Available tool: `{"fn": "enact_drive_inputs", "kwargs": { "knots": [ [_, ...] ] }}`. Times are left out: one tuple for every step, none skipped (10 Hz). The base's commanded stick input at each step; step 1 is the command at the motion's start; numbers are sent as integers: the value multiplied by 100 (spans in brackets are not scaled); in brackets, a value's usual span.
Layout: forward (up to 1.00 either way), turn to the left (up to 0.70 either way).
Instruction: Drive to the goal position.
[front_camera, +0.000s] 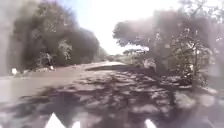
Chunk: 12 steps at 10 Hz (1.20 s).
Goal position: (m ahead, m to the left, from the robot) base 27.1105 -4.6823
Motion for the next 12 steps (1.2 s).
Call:
{"fn": "enact_drive_inputs", "kwargs": {
  "knots": [
    [50,0],
    [50,0],
    [50,0],
    [50,0],
    [50,0],
    [50,-6],
    [50,-25],
    [50,-45],
    [50,-50],
    [50,-50],
    [50,0],
    [50,0]
  ]
}}
